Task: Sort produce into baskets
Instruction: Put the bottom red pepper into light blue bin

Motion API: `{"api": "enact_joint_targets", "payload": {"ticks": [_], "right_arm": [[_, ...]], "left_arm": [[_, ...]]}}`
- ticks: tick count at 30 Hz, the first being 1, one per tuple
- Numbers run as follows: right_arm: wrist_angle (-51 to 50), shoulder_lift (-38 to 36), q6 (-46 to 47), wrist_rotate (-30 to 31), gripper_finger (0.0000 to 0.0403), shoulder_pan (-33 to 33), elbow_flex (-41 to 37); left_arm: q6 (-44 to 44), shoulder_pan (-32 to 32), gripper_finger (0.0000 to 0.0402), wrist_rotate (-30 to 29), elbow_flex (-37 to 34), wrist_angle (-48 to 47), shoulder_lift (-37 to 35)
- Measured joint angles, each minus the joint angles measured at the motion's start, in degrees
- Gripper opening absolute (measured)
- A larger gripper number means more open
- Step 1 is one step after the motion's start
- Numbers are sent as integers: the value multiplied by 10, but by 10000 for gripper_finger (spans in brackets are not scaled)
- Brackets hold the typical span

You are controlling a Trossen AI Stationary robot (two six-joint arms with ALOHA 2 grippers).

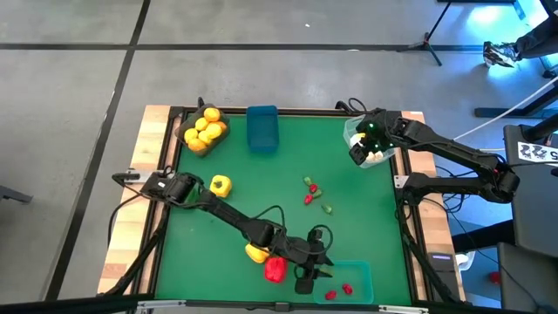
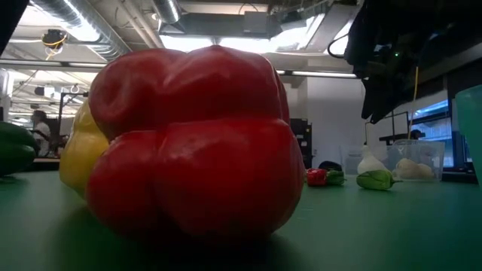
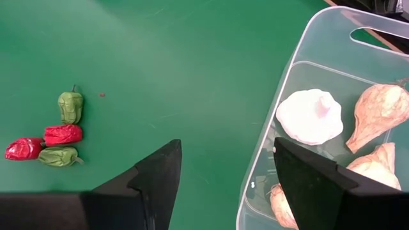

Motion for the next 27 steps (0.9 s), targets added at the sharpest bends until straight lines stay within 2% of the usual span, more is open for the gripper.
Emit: {"api": "enact_joint_targets", "payload": {"ticks": [5, 8, 11, 13, 17, 19, 21, 27], "right_arm": [[-1, 0, 0, -1, 243, 0, 0], [-1, 0, 0, -1, 243, 0, 0], [-1, 0, 0, -1, 243, 0, 0], [-1, 0, 0, -1, 243, 0, 0], [-2, 0, 0, -3, 243, 0, 0], [-2, 0, 0, -5, 243, 0, 0], [-1, 0, 0, -5, 243, 0, 0], [-1, 0, 0, -5, 243, 0, 0]], "left_arm": [[-52, 2, 188, -27, 3, -4, -2], [-89, 14, 193, -60, 17, -25, -16], [-88, 29, 190, -101, 35, -72, -41], [-78, 38, 185, -153, 40, -116, -61], [-84, 57, 175, -318, 41, -201, -95], [-93, 65, 172, -379, 42, -231, -99], [-96, 72, 171, -395, 41, -256, -95], [-153, 91, 171, -388, 38, -294, -49]]}}
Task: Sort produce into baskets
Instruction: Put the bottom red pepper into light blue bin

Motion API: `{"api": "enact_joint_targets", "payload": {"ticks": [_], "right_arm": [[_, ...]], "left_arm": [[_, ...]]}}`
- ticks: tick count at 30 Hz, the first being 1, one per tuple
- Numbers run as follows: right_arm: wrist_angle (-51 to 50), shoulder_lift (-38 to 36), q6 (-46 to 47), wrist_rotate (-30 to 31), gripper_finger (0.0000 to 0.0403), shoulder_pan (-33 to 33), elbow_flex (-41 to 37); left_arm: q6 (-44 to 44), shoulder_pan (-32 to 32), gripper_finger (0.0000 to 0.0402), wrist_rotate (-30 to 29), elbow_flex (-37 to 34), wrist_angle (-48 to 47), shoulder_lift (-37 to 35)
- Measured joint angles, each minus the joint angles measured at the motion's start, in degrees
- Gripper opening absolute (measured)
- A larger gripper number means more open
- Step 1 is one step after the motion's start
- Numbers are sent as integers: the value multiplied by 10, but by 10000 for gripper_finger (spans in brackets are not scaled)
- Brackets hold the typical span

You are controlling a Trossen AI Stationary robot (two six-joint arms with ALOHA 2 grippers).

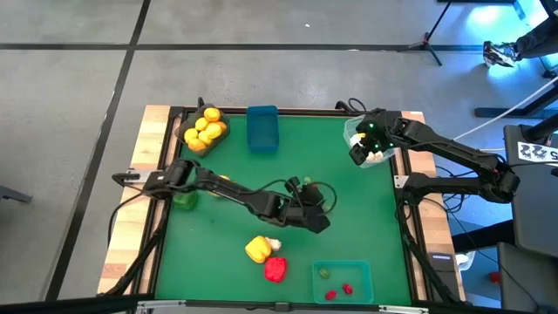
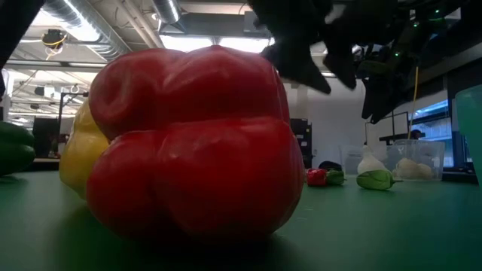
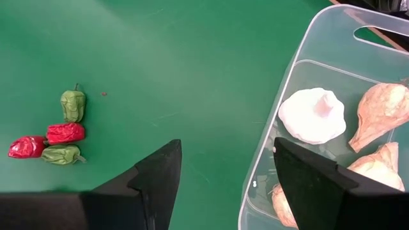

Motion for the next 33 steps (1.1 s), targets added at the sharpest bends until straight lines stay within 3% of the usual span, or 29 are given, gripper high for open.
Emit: {"api": "enact_joint_targets", "payload": {"ticks": [6, 14, 20, 25, 33], "right_arm": [[1, 0, 3, 0, 243, 0, 0], [2, 0, 5, 6, 243, 0, 0], [2, 0, 5, 6, 243, 0, 0], [2, 0, 5, 7, 243, 0, 0], [4, 0, 5, 7, 243, 0, 0]], "left_arm": [[-1, 9, 171, -4, 0, 14, 48], [-45, 0, 171, -63, 0, 35, 96], [-75, -2, 171, -54, -87, 160, 94], [-59, -16, 171, -97, -131, 194, 65], [-123, -13, 171, -107, -209, 297, 64]]}}
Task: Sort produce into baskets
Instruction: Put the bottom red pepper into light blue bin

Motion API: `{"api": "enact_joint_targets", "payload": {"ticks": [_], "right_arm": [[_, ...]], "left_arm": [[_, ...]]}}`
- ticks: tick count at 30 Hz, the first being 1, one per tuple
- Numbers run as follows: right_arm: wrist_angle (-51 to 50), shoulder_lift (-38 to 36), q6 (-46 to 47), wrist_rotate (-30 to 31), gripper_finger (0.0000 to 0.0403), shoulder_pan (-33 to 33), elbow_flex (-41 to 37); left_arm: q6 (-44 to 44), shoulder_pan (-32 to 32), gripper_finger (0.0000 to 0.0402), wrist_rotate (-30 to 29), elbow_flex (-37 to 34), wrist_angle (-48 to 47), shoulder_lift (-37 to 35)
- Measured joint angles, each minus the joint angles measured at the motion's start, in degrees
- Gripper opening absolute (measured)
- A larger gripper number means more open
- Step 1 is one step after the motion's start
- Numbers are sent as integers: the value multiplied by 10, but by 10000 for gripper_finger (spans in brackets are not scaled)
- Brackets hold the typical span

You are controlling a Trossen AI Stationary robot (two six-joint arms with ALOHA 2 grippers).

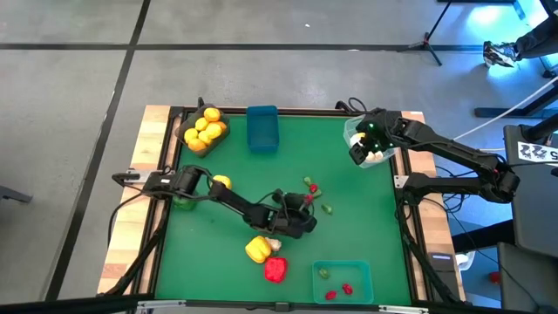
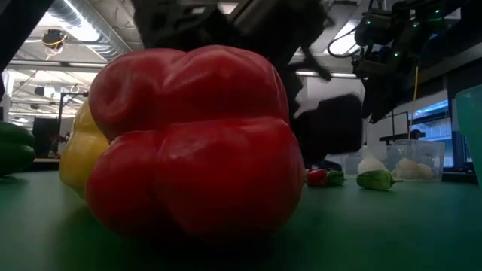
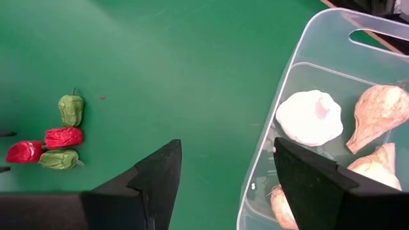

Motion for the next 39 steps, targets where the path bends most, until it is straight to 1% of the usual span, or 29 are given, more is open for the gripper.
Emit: {"api": "enact_joint_targets", "payload": {"ticks": [3, 6, 9, 11, 18, 21, 24, 33, 36, 39], "right_arm": [[0, 0, 0, 0, 243, 0, 0], [0, 0, 0, 0, 243, 0, 0], [1, 0, 0, 0, 243, 0, 0], [1, 0, 0, 0, 243, 0, 0], [1, 0, 0, 0, 243, 0, 0], [2, 0, 0, 0, 243, 0, 0], [2, 0, 0, 0, 243, 0, 0], [3, 0, -1, 0, 243, 0, -1], [3, 0, -1, 0, 243, 0, -1], [3, 0, -1, 0, 243, 0, -1]], "left_arm": [[-4, 2, 171, 1, -24, 55, 1], [50, 3, 171, 1, -27, 110, 1], [109, 6, 171, 2, -28, 133, 1], [126, 9, 171, 2, -28, 138, 1], [121, 25, 171, 5, -28, 132, 1], [119, 32, 171, 39, -28, 133, 4], [96, 35, 171, 66, -28, 136, 16], [65, 26, 170, 63, -27, 141, 43], [59, 23, 159, 56, -26, 142, 50], [54, 20, 139, 54, -26, 130, 51]]}}
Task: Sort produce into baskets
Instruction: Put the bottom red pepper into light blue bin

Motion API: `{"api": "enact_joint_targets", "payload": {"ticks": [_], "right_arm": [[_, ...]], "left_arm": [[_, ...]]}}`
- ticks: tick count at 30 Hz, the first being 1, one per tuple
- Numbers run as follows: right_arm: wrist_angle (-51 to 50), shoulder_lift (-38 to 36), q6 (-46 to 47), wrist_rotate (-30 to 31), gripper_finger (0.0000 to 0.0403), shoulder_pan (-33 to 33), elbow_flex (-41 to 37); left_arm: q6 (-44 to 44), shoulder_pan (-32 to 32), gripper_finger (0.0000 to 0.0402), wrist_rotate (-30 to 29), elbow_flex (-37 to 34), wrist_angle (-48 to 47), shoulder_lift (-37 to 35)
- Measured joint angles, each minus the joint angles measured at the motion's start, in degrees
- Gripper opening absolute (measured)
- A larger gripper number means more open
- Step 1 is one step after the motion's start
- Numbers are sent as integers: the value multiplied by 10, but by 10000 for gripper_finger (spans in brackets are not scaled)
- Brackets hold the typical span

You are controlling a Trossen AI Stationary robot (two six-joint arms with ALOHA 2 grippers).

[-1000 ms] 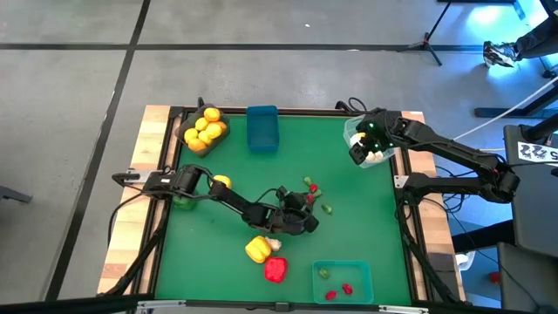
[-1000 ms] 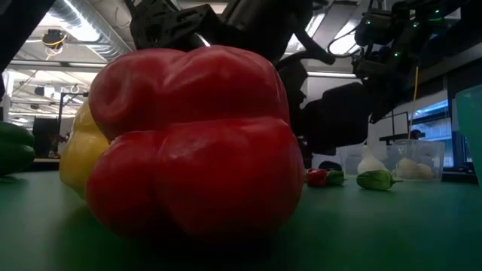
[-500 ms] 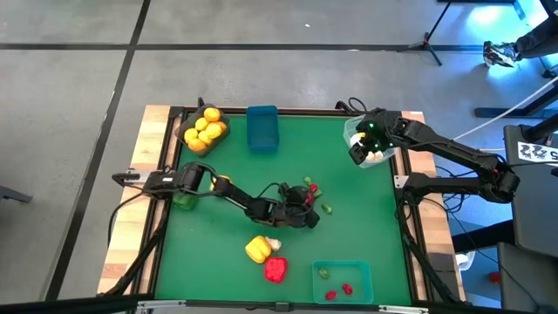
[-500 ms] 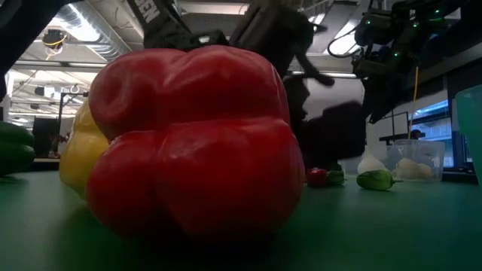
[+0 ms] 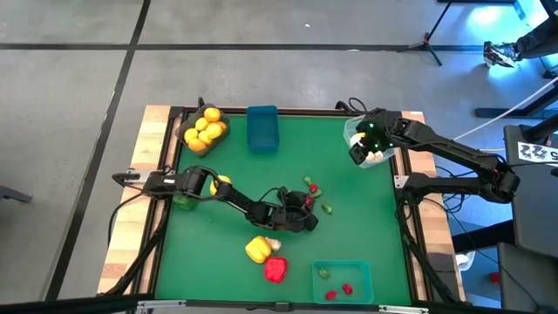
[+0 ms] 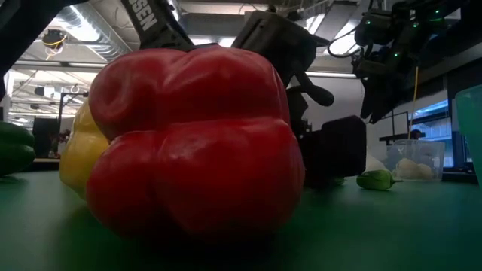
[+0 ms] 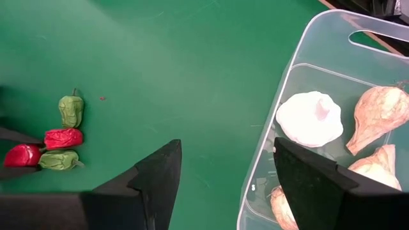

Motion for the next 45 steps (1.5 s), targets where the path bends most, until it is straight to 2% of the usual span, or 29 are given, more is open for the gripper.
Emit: {"api": "enact_joint_targets", "payload": {"ticks": [6, 11, 19, 22, 27, 32, 34, 40, 45], "right_arm": [[0, 0, 0, 0, 243, 0, 0], [0, 0, 0, 0, 243, 0, 0], [0, 0, -2, 0, 243, 0, 0], [2, 0, -2, 0, 243, 0, 0], [17, 0, -2, -1, 243, 0, 0], [22, 0, -2, -2, 243, 0, 0], [23, 0, -2, -2, 243, 0, 0], [23, 0, -2, -2, 243, 0, 0], [23, 0, -2, -7, 243, 0, 0]], "left_arm": [[-6, -6, 107, -2, 0, -16, -3], [18, -15, 104, 30, -4, -12, -26], [110, -39, 115, 46, -2, 5, -125], [136, -49, 115, 70, 0, 5, -150], [161, -55, 115, 162, 23, 59, -168], [171, -48, 115, 343, 65, 62, -165], [177, -45, 115, 391, 81, 60, -163], [217, -44, 115, 416, 124, 29, -159], [243, -56, 115, 429, 201, 26, -117]]}}
